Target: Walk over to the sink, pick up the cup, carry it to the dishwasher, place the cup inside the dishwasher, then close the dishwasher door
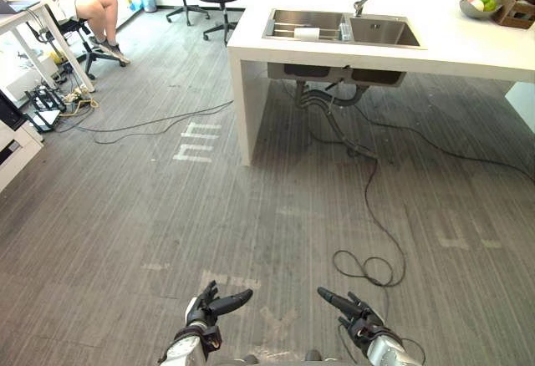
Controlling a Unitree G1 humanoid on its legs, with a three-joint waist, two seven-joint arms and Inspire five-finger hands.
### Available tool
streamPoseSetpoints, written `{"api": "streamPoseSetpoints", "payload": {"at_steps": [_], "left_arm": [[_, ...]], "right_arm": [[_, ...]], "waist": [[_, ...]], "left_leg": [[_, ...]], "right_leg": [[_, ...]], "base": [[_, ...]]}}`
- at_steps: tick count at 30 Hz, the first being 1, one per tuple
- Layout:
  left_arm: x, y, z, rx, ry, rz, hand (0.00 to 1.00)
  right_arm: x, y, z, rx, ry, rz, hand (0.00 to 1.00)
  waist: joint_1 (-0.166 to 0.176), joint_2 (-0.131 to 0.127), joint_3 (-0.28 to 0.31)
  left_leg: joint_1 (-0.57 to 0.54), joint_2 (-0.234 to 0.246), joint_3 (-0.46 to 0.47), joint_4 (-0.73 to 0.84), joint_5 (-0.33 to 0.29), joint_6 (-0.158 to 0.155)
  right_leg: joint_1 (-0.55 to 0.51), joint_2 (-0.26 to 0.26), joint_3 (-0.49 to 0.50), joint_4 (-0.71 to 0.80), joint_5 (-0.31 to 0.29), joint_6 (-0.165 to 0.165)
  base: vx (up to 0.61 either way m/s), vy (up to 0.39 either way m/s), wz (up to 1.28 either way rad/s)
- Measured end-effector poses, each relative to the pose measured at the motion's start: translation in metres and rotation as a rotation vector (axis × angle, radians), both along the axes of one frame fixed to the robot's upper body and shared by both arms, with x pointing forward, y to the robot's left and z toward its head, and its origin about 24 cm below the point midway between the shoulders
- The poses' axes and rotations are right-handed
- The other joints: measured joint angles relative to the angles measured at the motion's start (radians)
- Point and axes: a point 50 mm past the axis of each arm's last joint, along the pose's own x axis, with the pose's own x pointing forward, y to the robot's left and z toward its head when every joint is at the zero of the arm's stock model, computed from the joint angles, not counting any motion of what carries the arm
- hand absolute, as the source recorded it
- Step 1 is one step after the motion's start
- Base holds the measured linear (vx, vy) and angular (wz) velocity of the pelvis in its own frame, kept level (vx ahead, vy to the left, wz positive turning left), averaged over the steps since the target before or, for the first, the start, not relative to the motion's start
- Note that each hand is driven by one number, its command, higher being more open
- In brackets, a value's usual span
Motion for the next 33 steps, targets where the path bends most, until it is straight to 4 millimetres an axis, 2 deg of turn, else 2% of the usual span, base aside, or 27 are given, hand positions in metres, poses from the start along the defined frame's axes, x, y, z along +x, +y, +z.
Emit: {"api": "streamPoseSetpoints", "payload": {"at_steps": [5,8,16,24,33], "left_arm": [[-0.006,0.008,0.001,0.294,0.043,-0.095,1.0],[-0.007,0.011,0.002,0.344,0.045,-0.09,1.0],[-0.005,0.011,0.005,0.336,0.025,-0.07,1.0],[-0.01,0.012,0.001,0.252,0.06,0.023,1.0],[-0.02,0.008,-0.007,0.186,0.14,-0.016,1.0]], "right_arm": [[-0.004,0.0,0.0,-0.03,-0.027,0.072,1.0],[-0.002,-0.002,0.002,-0.068,-0.046,0.112,1.0],[-0.008,-0.006,0.002,-0.055,-0.067,0.112,1.0],[-0.008,-0.007,0.002,-0.046,-0.077,0.097,1.0],[-0.011,-0.006,0.001,-0.034,-0.076,0.094,1.0]], "waist": [[0.0,0.0,0.0],[0.001,-0.001,0.0],[0.003,-0.003,-0.002],[0.003,-0.006,-0.01],[-0.003,-0.009,-0.015]], "left_leg": [[0.0,0.0,0.001,0.0,0.0,0.001],[0.001,0.0,0.004,0.0,-0.001,0.002],[0.001,0.001,0.007,0.0,-0.005,0.007],[0.001,0.001,0.006,0.0,-0.004,0.007],[0.003,0.0,-0.001,-0.018,0.006,0.002]], "right_leg": [[0.0,0.0,0.001,0.0,0.0,0.0],[0.0,0.0,0.003,0.0,0.0,0.0],[-0.001,0.001,0.002,-0.001,0.0,0.0],[0.0,0.001,-0.001,-0.003,0.0,0.0],[0.002,0.004,-0.011,-0.022,0.005,0.001]], "base": [[0.0,0.0,0.0],[0.0,0.0,0.0],[0.0,0.0,0.0],[0.0,0.0,0.0],[0.0,0.0,0.01]]}}
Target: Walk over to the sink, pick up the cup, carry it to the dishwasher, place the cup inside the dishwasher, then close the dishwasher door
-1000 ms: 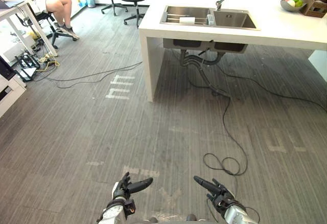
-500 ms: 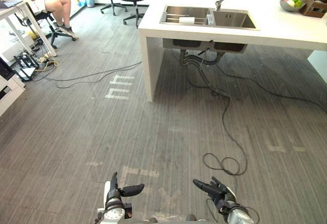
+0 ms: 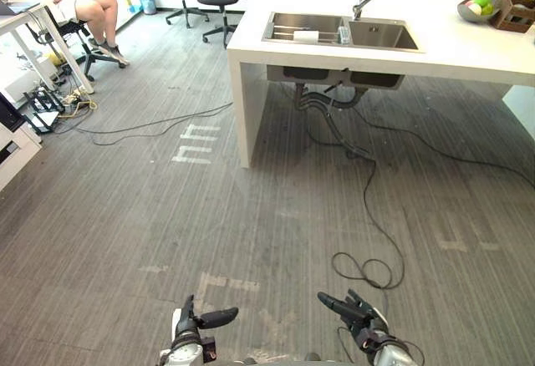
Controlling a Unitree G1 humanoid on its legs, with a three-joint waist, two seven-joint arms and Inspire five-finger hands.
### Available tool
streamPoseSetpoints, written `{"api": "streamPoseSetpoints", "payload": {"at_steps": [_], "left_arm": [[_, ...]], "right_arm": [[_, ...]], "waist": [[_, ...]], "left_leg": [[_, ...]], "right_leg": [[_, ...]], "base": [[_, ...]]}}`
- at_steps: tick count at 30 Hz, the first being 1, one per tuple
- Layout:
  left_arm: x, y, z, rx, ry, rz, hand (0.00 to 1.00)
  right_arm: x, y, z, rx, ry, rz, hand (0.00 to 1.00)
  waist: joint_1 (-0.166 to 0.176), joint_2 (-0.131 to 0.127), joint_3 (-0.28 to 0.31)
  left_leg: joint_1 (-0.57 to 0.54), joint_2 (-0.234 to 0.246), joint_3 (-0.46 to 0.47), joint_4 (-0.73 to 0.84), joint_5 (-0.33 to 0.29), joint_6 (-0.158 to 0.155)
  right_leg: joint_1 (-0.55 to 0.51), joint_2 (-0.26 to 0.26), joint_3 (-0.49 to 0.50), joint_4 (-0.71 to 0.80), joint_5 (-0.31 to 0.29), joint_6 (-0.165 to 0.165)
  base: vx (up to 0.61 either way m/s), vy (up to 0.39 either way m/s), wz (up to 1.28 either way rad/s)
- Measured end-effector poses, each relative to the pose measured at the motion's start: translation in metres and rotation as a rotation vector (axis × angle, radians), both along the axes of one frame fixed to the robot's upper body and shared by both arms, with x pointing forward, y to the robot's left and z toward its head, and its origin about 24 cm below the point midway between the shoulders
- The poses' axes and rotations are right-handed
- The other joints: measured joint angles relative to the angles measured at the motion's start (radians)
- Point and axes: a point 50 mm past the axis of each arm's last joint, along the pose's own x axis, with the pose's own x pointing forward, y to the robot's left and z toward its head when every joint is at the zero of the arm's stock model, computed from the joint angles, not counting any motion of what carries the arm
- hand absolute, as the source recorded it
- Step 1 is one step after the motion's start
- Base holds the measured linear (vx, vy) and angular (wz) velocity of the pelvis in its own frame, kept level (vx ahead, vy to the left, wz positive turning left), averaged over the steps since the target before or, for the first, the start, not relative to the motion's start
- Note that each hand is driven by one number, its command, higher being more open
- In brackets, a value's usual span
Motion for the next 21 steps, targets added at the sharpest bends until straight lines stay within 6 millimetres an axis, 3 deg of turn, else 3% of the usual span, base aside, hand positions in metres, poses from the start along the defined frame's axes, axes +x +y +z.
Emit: {"api": "streamPoseSetpoints", "payload": {"at_steps": [7,15,18,19,21], "left_arm": [[-0.004,-0.007,-0.004,-0.159,-0.002,0.067,1.0],[-0.003,-0.01,-0.004,-0.166,-0.023,0.059,1.0],[0.005,-0.01,-0.002,-0.163,-0.038,0.047,1.0],[0.008,-0.009,-0.001,-0.163,-0.049,0.053,1.0],[0.011,-0.009,0.001,-0.153,-0.064,0.061,1.0]], "right_arm": [[0.001,0.006,0.0,0.103,-0.026,-0.101,1.0],[-0.008,0.019,-0.004,0.2,-0.031,-0.114,1.0],[-0.006,0.019,-0.003,0.2,-0.031,-0.113,1.0],[-0.005,0.019,-0.003,0.196,-0.035,-0.113,1.0],[0.003,0.018,0.0,0.197,-0.057,-0.115,1.0]], "waist": [[-0.004,-0.002,-0.002],[-0.006,-0.004,0.0],[-0.006,-0.023,0.014],[-0.006,-0.028,0.017],[-0.004,-0.034,0.03]], "left_leg": [[0.002,0.0,0.001,-0.005,0.001,-0.003],[0.004,0.001,0.012,0.007,-0.011,-0.007],[-0.055,0.0,0.016,0.128,-0.077,0.038],[-0.077,-0.004,0.019,0.181,-0.111,0.052],[-0.094,-0.005,0.038,0.229,-0.144,0.064]], "right_leg": [[0.004,0.002,-0.003,-0.011,0.006,0.006],[-0.006,-0.004,0.002,0.026,-0.009,0.01],[-0.102,-0.057,0.0,0.243,-0.127,0.028],[-0.14,-0.088,-0.003,0.339,-0.166,0.051],[-0.225,-0.143,-0.024,0.514,-0.163,0.032]], "base": [[0.0,0.001,0.0],[-0.04,0.006,-0.03],[-0.04,0.04,0.04],[-0.03,0.06,-0.1],[-0.02,0.072,-0.21]]}}
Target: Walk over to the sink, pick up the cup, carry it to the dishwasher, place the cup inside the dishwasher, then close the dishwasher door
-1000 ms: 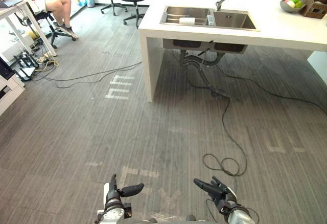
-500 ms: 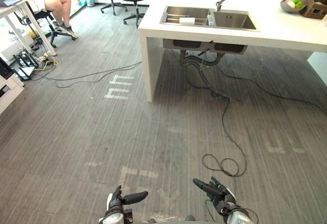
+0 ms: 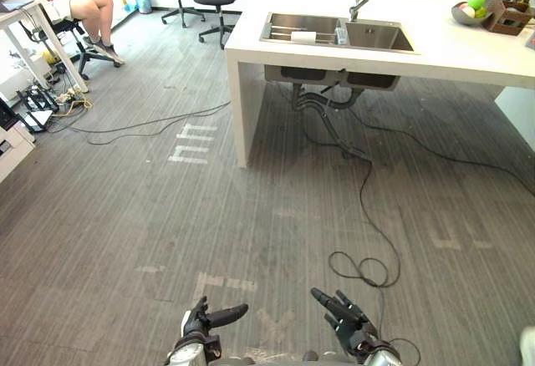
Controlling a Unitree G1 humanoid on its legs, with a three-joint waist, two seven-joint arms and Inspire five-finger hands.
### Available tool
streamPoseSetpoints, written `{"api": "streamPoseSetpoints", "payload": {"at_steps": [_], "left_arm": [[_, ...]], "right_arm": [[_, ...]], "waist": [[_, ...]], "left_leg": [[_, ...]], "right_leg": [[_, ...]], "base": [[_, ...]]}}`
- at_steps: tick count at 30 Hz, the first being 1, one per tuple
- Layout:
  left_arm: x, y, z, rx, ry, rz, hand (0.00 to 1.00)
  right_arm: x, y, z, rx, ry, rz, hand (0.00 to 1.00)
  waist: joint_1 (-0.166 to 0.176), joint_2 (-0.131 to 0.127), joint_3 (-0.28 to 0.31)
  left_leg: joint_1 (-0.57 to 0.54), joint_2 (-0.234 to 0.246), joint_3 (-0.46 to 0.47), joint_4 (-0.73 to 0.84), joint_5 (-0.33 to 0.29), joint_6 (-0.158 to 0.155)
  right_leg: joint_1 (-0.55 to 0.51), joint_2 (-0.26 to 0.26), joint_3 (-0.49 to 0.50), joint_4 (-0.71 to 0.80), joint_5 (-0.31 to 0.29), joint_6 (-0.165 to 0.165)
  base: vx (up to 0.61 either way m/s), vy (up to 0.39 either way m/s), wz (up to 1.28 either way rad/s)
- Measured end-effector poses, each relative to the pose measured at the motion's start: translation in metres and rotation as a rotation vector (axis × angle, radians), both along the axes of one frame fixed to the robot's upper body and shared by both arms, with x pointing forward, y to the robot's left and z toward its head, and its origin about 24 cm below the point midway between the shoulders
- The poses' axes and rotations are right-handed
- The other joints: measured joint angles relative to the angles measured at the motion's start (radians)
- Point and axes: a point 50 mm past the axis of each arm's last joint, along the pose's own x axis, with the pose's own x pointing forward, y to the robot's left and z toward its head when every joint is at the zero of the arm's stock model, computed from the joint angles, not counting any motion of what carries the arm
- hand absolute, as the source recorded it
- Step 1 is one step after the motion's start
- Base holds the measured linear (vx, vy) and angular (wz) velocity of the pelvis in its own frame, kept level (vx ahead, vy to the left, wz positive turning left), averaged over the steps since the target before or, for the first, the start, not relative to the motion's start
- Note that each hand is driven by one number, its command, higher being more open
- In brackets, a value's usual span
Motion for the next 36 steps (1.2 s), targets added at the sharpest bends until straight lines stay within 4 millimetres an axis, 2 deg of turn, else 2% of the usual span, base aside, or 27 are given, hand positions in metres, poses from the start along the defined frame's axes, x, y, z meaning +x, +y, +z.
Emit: {"api": "streamPoseSetpoints", "payload": {"at_steps": [2,3,6,7,8,10,11,12,13,14,15,16,17,18,19,21,22,23,24,26,28,30,31,32,33,34,36], "left_arm": [[0.004,0.002,0.003,-0.005,-0.015,0.017,1.0],[0.005,0.001,0.003,-0.009,-0.014,0.015,1.0],[0.011,0.005,0.006,0.016,-0.026,0.011,1.0],[0.017,0.008,0.008,0.03,-0.039,0.011,1.0],[0.024,0.011,0.012,0.036,-0.061,0.011,1.0],[0.03,0.014,0.017,0.034,-0.097,0.011,1.0],[0.033,0.015,0.02,0.023,-0.12,0.016,1.0],[0.036,0.014,0.023,0.012,-0.14,0.011,1.0],[0.038,0.014,0.025,0.009,-0.152,0.011,1.0],[0.039,0.011,0.025,0.005,-0.159,0.001,1.0],[0.039,0.008,0.025,0.004,-0.158,-0.008,1.0],[0.036,0.006,0.023,0.002,-0.149,-0.012,1.0],[0.036,-0.001,0.021,-0.006,-0.14,-0.019,1.0],[0.035,-0.004,0.021,-0.013,-0.136,-0.021,1.0],[0.034,-0.011,0.019,-0.029,-0.122,-0.024,1.0],[0.032,-0.019,0.017,-0.047,-0.113,-0.02,1.0],[0.033,-0.021,0.018,-0.045,-0.113,-0.015,1.0],[0.034,-0.02,0.018,-0.038,-0.112,-0.007,1.0],[0.035,-0.02,0.018,-0.038,-0.113,-0.005,1.0],[0.039,-0.019,0.022,-0.044,-0.139,0.004,1.0],[0.045,-0.019,0.026,-0.041,-0.163,0.002,1.0],[0.052,-0.017,0.032,-0.041,-0.2,0.019,1.0],[0.054,-0.016,0.035,-0.044,-0.217,0.031,1.0],[0.055,-0.016,0.036,-0.048,-0.228,0.037,1.0],[0.057,-0.015,0.04,-0.053,-0.254,0.048,1.0],[0.065,-0.013,0.046,-0.047,-0.287,0.043,1.0],[0.092,-0.005,0.069,-0.049,-0.416,0.069,1.0]], "right_arm": [[0.008,-0.007,0.004,-0.008,-0.028,-0.019,1.0],[0.008,-0.009,0.004,-0.013,-0.029,-0.021,1.0],[0.01,-0.013,0.007,-0.034,-0.044,-0.021,1.0],[0.012,-0.014,0.008,-0.049,-0.052,-0.013,1.0],[0.011,-0.016,0.009,-0.066,-0.049,-0.022,1.0],[0.005,-0.021,0.008,-0.079,-0.041,-0.046,1.0],[-0.001,-0.025,0.007,-0.09,-0.027,-0.066,1.0],[-0.008,-0.029,0.006,-0.101,-0.011,-0.081,1.0],[-0.007,-0.033,0.006,-0.111,-0.011,-0.086,1.0],[-0.007,-0.04,0.008,-0.127,-0.016,-0.098,1.0],[-0.007,-0.044,0.009,-0.134,-0.019,-0.104,1.0],[-0.006,-0.049,0.011,-0.149,-0.022,-0.102,1.0],[-0.001,-0.053,0.012,-0.16,-0.022,-0.1,1.0],[0.0,-0.054,0.013,-0.16,-0.015,-0.098,1.0],[0.004,-0.055,0.014,-0.158,-0.017,-0.093,1.0],[0.004,-0.053,0.013,-0.161,-0.009,-0.073,1.0],[0.007,-0.051,0.012,-0.166,-0.005,-0.045,1.0],[0.006,-0.049,0.011,-0.165,0.009,-0.029,1.0],[0.006,-0.048,0.01,-0.162,0.013,-0.029,1.0],[-0.002,-0.048,0.005,-0.154,0.054,-0.031,1.0],[0.0,-0.048,0.006,-0.153,0.053,-0.036,1.0],[0.003,-0.046,0.006,-0.131,0.066,-0.066,1.0],[0.0,-0.045,0.004,-0.126,0.081,-0.064,1.0],[-0.002,-0.046,0.004,-0.127,0.09,-0.061,1.0],[-0.011,-0.05,0.001,-0.117,0.116,-0.079,1.0],[-0.012,-0.051,0.001,-0.106,0.126,-0.092,1.0],[-0.003,-0.051,0.003,-0.074,0.122,-0.121,1.0]], "waist": [[-0.006,-0.001,0.037],[-0.007,0.001,0.04],[-0.017,0.013,0.061],[-0.022,0.013,0.073],[-0.028,0.009,0.085],[-0.028,-0.003,0.097],[-0.029,-0.008,0.104],[-0.028,-0.013,0.102],[-0.028,-0.007,0.102],[-0.029,0.027,0.089],[-0.03,0.042,0.08],[-0.029,0.074,0.06],[-0.031,0.088,0.054],[-0.032,0.091,0.053],[-0.042,0.092,0.053],[-0.044,0.097,0.056],[-0.043,0.102,0.062],[-0.039,0.1,0.067],[-0.036,0.097,0.071],[-0.017,0.085,0.083],[-0.005,0.087,0.102],[0.003,0.094,0.121],[0.009,0.103,0.12],[0.01,0.118,0.118],[0.021,0.156,0.112],[0.017,0.15,0.116],[0.034,0.112,0.148]], "left_leg": [[0.026,0.0,-0.002,0.041,-0.022,0.01],[0.031,0.007,-0.004,0.048,-0.03,0.006],[0.066,0.043,-0.034,0.053,-0.051,-0.014],[0.079,0.054,-0.048,0.047,-0.054,-0.024],[0.103,0.066,-0.074,0.044,-0.064,-0.042],[0.128,0.063,-0.099,0.053,-0.09,-0.068],[0.147,0.067,-0.125,0.087,-0.134,-0.089],[0.153,0.074,-0.152,0.131,-0.194,-0.103],[0.156,0.091,-0.161,0.152,-0.221,-0.115],[0.155,0.131,-0.169,0.152,-0.248,-0.137],[0.157,0.153,-0.171,0.141,-0.256,-0.139],[0.174,0.193,-0.164,0.113,-0.265,-0.128],[0.14,0.218,-0.16,0.26,-0.243,-0.144],[0.124,0.229,-0.15,0.331,-0.222,-0.143],[0.085,0.269,-0.133,0.458,-0.154,-0.148],[0.0,0.336,-0.136,0.689,0.034,-0.135],[-0.073,0.365,-0.138,0.852,0.022,-0.135],[-0.148,0.349,-0.135,0.957,-0.023,-0.133],[-0.176,0.322,-0.132,0.957,-0.044,-0.131],[-0.285,0.222,-0.055,0.78,-0.1,-0.13],[-0.324,0.178,0.017,0.542,-0.091,-0.13],[-0.345,0.096,0.026,0.186,0.067,-0.126],[-0.339,0.072,0.024,0.029,0.247,-0.133],[-0.333,0.072,0.021,-0.014,0.367,-0.114],[-0.315,0.098,0.024,-0.01,0.512,-0.009],[-0.307,0.083,0.012,-0.013,0.444,0.036],[-0.307,0.038,0.016,-0.015,0.392,0.009]], "right_leg": [[-0.085,-0.052,-0.006,0.211,-0.003,0.011],[-0.088,-0.05,-0.007,0.209,-0.022,0.017],[-0.105,-0.01,-0.003,0.06,-0.037,0.024],[-0.113,0.006,0.015,-0.024,-0.019,0.035],[-0.123,0.017,0.056,-0.194,0.063,0.068],[-0.129,0.003,0.1,-0.293,0.1,0.077],[-0.13,-0.011,0.122,-0.298,0.102,0.077],[-0.132,-0.023,0.155,-0.273,0.111,0.069],[-0.149,-0.013,0.16,-0.224,0.157,0.048],[-0.2,0.012,0.157,-0.12,0.165,0.04],[-0.223,0.024,0.152,-0.079,0.163,0.036],[-0.25,0.054,0.126,-0.02,0.129,-0.018],[-0.264,0.073,0.108,0.038,0.073,-0.088],[-0.264,0.08,0.104,0.07,0.041,-0.099],[-0.237,0.09,0.083,0.111,-0.008,-0.113],[-0.154,0.128,0.066,0.097,-0.066,-0.135],[-0.088,0.162,0.06,0.047,-0.079,-0.153],[0.004,0.188,0.061,-0.03,-0.077,-0.158],[0.048,0.192,0.061,-0.067,-0.077,-0.159],[0.179,0.183,0.067,-0.176,-0.074,-0.153],[0.226,0.168,0.08,-0.201,-0.073,-0.13],[0.278,0.149,0.104,-0.215,-0.097,-0.092],[0.304,0.151,0.125,-0.214,-0.13,-0.068],[0.32,0.163,0.137,-0.208,-0.151,-0.055],[0.344,0.192,0.159,-0.177,-0.205,-0.036],[0.339,0.185,0.157,-0.149,-0.232,-0.04],[0.324,0.142,0.166,-0.109,-0.28,-0.041]], "base": [[0.02,0.057,-0.07],[0.15,0.01,0.03],[0.18,-0.043,0.23],[0.29,-0.147,0.47],[0.27,-0.154,0.52],[0.27,-0.199,0.53],[0.39,-0.411,0.65],[0.4,-0.442,0.55],[0.44,-0.48,0.41],[0.33,-0.315,0.21],[0.47,-0.372,0.16],[0.56,-0.338,0.12],[0.58,-0.339,0.04],[0.59,-0.341,0.16],[0.53,-0.33,0.13],[0.53,-0.319,0.11],[0.56,-0.259,-0.03],[0.55,-0.215,-0.03],[0.38,-0.079,0.02],[0.44,-0.036,-0.05],[0.42,-0.006,-0.24],[0.46,0.065,-0.4],[0.34,0.103,-0.42],[0.43,0.172,-0.51],[0.42,0.196,-0.19],[0.44,0.255,0.07],[0.24,0.187,0.2]]}}
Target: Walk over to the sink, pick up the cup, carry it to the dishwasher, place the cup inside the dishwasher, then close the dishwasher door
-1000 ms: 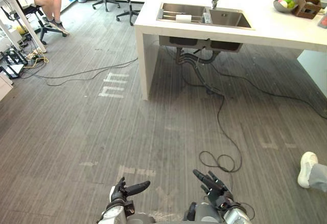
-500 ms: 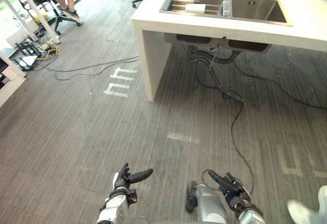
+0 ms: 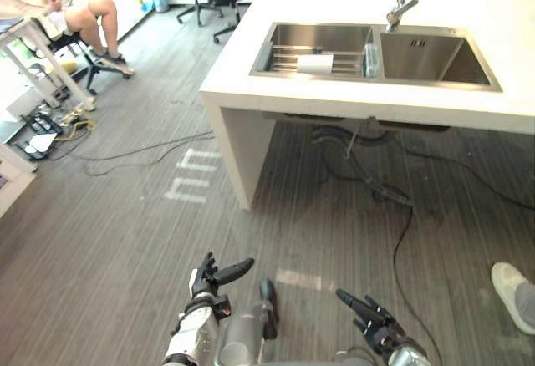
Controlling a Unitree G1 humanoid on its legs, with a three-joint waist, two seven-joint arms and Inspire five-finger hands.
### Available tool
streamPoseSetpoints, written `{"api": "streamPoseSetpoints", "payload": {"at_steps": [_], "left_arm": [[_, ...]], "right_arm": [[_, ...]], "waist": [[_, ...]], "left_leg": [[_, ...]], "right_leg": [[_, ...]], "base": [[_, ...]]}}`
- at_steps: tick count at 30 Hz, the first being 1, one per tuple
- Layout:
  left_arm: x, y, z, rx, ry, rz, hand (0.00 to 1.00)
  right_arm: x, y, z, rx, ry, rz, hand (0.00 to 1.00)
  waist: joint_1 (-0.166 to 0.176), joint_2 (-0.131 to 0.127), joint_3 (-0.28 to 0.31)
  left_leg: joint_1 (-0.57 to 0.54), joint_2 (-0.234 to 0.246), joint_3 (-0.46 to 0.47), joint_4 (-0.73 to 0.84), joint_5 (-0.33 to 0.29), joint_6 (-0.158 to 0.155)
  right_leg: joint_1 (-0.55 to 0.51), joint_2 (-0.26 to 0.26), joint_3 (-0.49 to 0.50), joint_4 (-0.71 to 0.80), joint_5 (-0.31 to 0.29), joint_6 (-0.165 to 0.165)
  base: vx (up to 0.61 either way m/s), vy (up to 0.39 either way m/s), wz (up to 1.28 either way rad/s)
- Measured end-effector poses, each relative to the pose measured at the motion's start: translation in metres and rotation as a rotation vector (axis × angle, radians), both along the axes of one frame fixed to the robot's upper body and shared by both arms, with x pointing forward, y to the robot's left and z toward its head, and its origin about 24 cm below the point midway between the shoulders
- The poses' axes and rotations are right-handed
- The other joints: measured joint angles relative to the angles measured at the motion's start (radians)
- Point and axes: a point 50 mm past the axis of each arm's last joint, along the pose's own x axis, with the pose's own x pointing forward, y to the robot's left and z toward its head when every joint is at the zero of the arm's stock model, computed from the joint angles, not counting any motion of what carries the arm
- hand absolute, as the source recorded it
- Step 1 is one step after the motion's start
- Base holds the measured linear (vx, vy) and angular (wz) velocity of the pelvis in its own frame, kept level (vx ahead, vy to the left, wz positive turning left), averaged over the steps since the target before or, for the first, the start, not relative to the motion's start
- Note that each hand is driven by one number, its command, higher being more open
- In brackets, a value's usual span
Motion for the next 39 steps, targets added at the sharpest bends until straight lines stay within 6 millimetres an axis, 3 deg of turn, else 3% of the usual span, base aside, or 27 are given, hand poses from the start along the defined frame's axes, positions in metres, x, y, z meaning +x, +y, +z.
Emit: {"api": "streamPoseSetpoints", "payload": {"at_steps": [4,6,7,8,9,10,11,12,13,14,15,17,19,20,22,25,26,28,29,33,34,36,37,38,39], "left_arm": [[-0.004,0.009,0.008,-0.006,-0.055,0.058,1.0],[-0.007,0.01,0.007,0.003,-0.047,0.075,1.0],[-0.01,0.013,0.008,0.015,-0.05,0.077,1.0],[-0.01,0.015,0.009,0.039,-0.054,0.076,1.0],[-0.009,0.015,0.012,0.047,-0.064,0.078,1.0],[-0.007,0.015,0.021,0.066,-0.108,0.076,1.0],[-0.004,0.016,0.029,0.084,-0.147,0.075,1.0],[-0.002,0.016,0.035,0.088,-0.175,0.075,1.0],[-0.001,0.016,0.045,0.087,-0.228,0.082,1.0],[0.001,0.017,0.068,0.085,-0.35,0.099,1.0],[0.002,0.018,0.079,0.084,-0.408,0.105,1.0],[0.01,0.018,0.122,0.102,-0.637,0.104,1.0],[0.016,0.017,0.151,0.14,-0.782,0.076,1.0],[0.02,0.021,0.165,0.17,-0.858,0.069,1.0],[0.016,0.03,0.174,0.191,-0.899,0.093,1.0],[0.011,0.036,0.193,0.174,-1.007,0.131,1.0],[0.008,0.033,0.198,0.162,-1.04,0.136,1.0],[0.008,0.025,0.2,0.127,-1.048,0.139,1.0],[0.009,0.02,0.204,0.122,-1.061,0.118,1.0],[0.019,0.012,0.219,0.134,-1.118,0.11,1.0],[0.02,0.011,0.221,0.147,-1.12,0.117,1.0],[0.021,0.01,0.219,0.152,-1.101,0.124,1.0],[0.021,0.009,0.218,0.143,-1.096,0.135,1.0],[0.021,0.008,0.218,0.135,-1.094,0.128,1.0],[0.022,0.007,0.218,0.121,-1.092,0.121,1.0]], "right_arm": [[-0.004,0.001,-0.002,0.018,0.037,-0.029,1.0],[-0.019,0.001,-0.008,0.041,0.11,-0.075,1.0],[-0.035,0.005,-0.014,0.071,0.163,-0.121,1.0],[-0.054,0.01,-0.019,0.093,0.221,-0.154,1.0],[-0.058,0.011,-0.021,0.098,0.239,-0.168,1.0],[-0.056,0.006,-0.02,0.08,0.211,-0.228,1.0],[-0.053,0.004,-0.019,0.079,0.201,-0.239,1.0],[-0.053,0.004,-0.019,0.08,0.2,-0.251,1.0],[-0.05,0.004,-0.018,0.077,0.187,-0.258,1.0],[-0.048,0.0,-0.017,0.065,0.164,-0.277,1.0],[-0.048,-0.001,-0.016,0.06,0.16,-0.281,1.0],[-0.047,-0.004,-0.015,0.056,0.136,-0.311,1.0],[-0.049,-0.008,-0.015,0.07,0.119,-0.375,1.0],[-0.053,-0.013,-0.014,0.077,0.102,-0.423,1.0],[-0.057,-0.014,-0.014,0.079,0.095,-0.424,1.0],[-0.074,-0.004,-0.018,0.108,0.107,-0.426,1.0],[-0.083,0.004,-0.022,0.131,0.124,-0.433,1.0],[-0.091,0.003,-0.022,0.122,0.127,-0.473,1.0],[-0.097,0.003,-0.023,0.126,0.141,-0.485,1.0],[-0.098,0.012,-0.025,0.153,0.156,-0.447,1.0],[-0.101,0.015,-0.026,0.158,0.176,-0.427,1.0],[-0.114,0.019,-0.027,0.17,0.221,-0.412,1.0],[-0.117,0.018,-0.027,0.163,0.228,-0.405,1.0],[-0.116,0.014,-0.026,0.146,0.235,-0.39,1.0],[-0.118,0.013,-0.026,0.139,0.242,-0.383,1.0]], "waist": [[0.007,-0.013,0.002],[0.02,-0.027,-0.017],[0.029,-0.057,-0.04],[0.03,-0.087,-0.069],[0.026,-0.09,-0.071],[0.021,-0.099,-0.077],[0.022,-0.107,-0.08],[0.023,-0.11,-0.081],[0.024,-0.109,-0.081],[0.023,-0.105,-0.083],[0.023,-0.102,-0.085],[0.02,-0.089,-0.086],[0.016,-0.069,-0.091],[0.013,-0.048,-0.084],[0.012,-0.044,-0.092],[0.015,-0.071,-0.122],[0.025,-0.082,-0.14],[0.019,-0.013,-0.163],[0.013,0.008,-0.176],[-0.034,0.019,-0.184],[-0.047,0.016,-0.182],[-0.049,0.01,-0.171],[-0.049,0.013,-0.142],[-0.048,0.015,-0.12],[-0.047,0.015,-0.118]], "left_leg": [[-0.021,-0.021,0.052,0.128,-0.116,0.021],[-0.051,-0.028,0.069,0.193,-0.163,0.057],[-0.055,-0.065,0.078,0.198,-0.192,0.076],[-0.054,-0.1,0.082,0.181,-0.226,0.083],[-0.053,-0.106,0.079,0.185,-0.236,0.087],[-0.037,-0.111,0.081,0.187,-0.26,0.082],[-0.012,-0.112,0.082,0.182,-0.277,0.077],[0.012,-0.112,0.082,0.175,-0.285,0.074],[0.056,-0.112,0.082,0.153,-0.294,0.063],[0.135,-0.11,0.078,0.096,-0.296,0.054],[0.16,-0.107,0.07,0.076,-0.296,0.048],[0.206,-0.079,0.05,0.046,-0.304,0.024],[0.223,-0.047,0.018,0.054,-0.318,0.002],[0.256,-0.017,-0.01,0.075,-0.332,-0.017],[0.289,0.009,-0.031,0.084,-0.356,-0.042],[0.294,0.026,-0.086,0.11,-0.409,-0.111],[0.29,0.03,-0.099,0.123,-0.426,-0.138],[0.278,0.096,-0.117,0.109,-0.422,-0.167],[0.299,0.123,-0.117,0.057,-0.399,-0.178],[0.34,0.164,-0.109,-0.017,-0.353,-0.188],[0.325,0.164,-0.106,0.025,-0.35,-0.187],[0.234,0.167,-0.104,0.253,-0.346,-0.18],[0.147,0.192,-0.111,0.465,-0.321,-0.157],[0.093,0.198,-0.112,0.567,-0.373,-0.167],[0.072,0.193,-0.108,0.562,-0.397,-0.169]], "right_leg": [[0.029,-0.045,0.035,0.0,-0.04,0.003],[0.029,-0.074,0.042,-0.003,-0.06,-0.004],[0.037,-0.106,0.037,-0.017,-0.067,0.006],[0.001,-0.142,0.031,0.07,-0.066,0.022],[-0.041,-0.158,0.031,0.169,-0.051,0.06],[-0.158,-0.2,0.04,0.413,0.035,0.187],[-0.213,-0.224,0.038,0.536,0.073,0.199],[-0.24,-0.243,0.031,0.599,0.072,0.192],[-0.269,-0.27,-0.006,0.652,0.066,0.158],[-0.302,-0.308,-0.086,0.638,0.037,0.101],[-0.315,-0.312,-0.111,0.599,0.03,0.087],[-0.38,-0.291,-0.127,0.362,0.032,0.088],[-0.414,-0.272,-0.096,0.132,0.125,0.088],[-0.414,-0.271,-0.082,0.037,0.218,0.075],[-0.413,-0.27,-0.086,0.031,0.297,0.062],[-0.389,-0.249,-0.082,0.065,0.413,0.033],[-0.353,-0.239,-0.102,0.021,0.364,0.087],[-0.349,-0.166,-0.127,-0.015,0.35,0.056],[-0.345,-0.129,-0.132,-0.029,0.342,0.038],[-0.347,-0.075,-0.13,-0.031,0.306,0.004],[-0.352,-0.075,-0.126,-0.013,0.279,0.005],[-0.32,-0.09,-0.126,-0.02,0.253,-0.002],[-0.265,-0.09,-0.129,-0.048,0.252,-0.011],[-0.217,-0.089,-0.133,-0.066,0.246,-0.015],[-0.197,-0.089,-0.134,-0.073,0.242,-0.014]], "base": [[0.11,0.127,-0.09],[0.17,0.111,-0.05],[0.42,0.103,0.0],[0.37,0.087,0.11],[0.49,0.096,0.13],[0.37,0.107,-0.02],[0.42,0.121,-0.13],[0.23,0.066,-0.2],[0.26,0.055,-0.28],[0.25,0.04,-0.25],[0.29,0.011,-0.17],[0.2,-0.054,0.1],[0.24,-0.132,0.42],[0.28,-0.184,0.46],[0.3,-0.273,0.35],[0.31,-0.401,0.47],[0.29,-0.416,0.25],[0.28,-0.355,0.03],[0.23,-0.231,-0.15],[0.23,-0.227,-0.19],[0.13,-0.165,0.0],[0.11,-0.131,0.06],[0.09,-0.085,0.04],[0.09,-0.065,0.02],[0.07,-0.033,-0.01]]}}
